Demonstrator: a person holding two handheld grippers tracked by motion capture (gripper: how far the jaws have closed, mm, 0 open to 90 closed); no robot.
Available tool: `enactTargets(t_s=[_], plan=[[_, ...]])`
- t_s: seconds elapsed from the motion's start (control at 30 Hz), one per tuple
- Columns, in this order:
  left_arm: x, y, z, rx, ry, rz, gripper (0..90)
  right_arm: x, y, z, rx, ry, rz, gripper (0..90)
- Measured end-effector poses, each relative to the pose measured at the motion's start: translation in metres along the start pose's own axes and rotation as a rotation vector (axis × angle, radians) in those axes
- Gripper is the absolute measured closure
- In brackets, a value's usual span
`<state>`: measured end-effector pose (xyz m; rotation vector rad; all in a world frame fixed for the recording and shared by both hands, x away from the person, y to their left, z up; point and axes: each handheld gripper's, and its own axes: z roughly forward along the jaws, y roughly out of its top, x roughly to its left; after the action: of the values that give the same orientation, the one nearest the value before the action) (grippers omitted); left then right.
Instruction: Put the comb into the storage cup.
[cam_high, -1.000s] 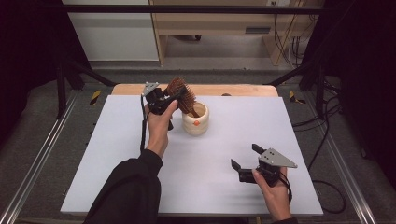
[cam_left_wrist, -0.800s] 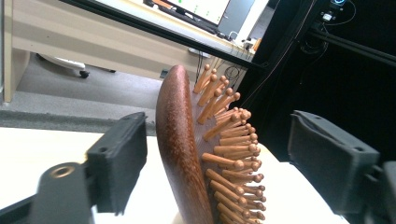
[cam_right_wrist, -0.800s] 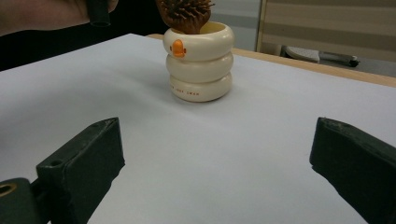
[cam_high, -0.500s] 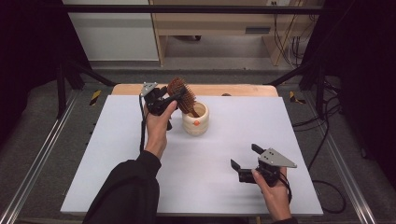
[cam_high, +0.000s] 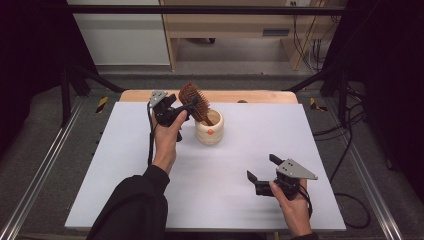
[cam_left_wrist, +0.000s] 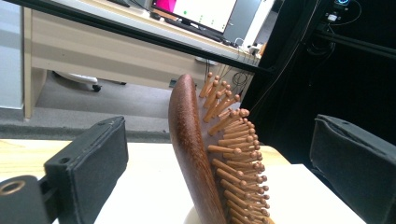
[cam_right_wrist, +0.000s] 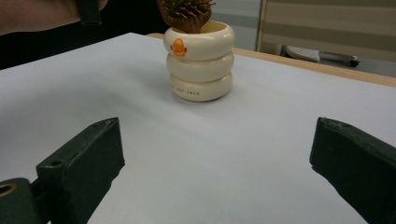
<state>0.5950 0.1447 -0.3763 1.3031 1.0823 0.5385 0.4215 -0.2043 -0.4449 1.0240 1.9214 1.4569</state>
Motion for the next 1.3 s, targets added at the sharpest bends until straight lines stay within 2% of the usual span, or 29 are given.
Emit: enactTargets(t_s=[0.27, 0.47, 0.83, 1.3], plan=[[-0.001, -0.001, -0.007, -0.008, 0.004, 0.006, 4.1, 0.000, 0.000, 0.000, 0.001, 0.000, 0.000, 3.1], [-0.001, -0.002, -0.014, -0.010, 0.014, 0.033, 4.2, 0.000, 0.000, 0.000, 0.001, 0.000, -0.006, 3.1], [-0.001, -0.006, -0.024, -0.006, 0.011, 0.052, 4.3, 0.000, 0.000, 0.001, 0.003, -0.003, -0.004, 3.1], [-0.003, 0.000, -0.036, 0.003, 0.006, 0.080, 3.5, 0.000, -0.001, 0.001, 0.005, -0.005, -0.004, 3.1]])
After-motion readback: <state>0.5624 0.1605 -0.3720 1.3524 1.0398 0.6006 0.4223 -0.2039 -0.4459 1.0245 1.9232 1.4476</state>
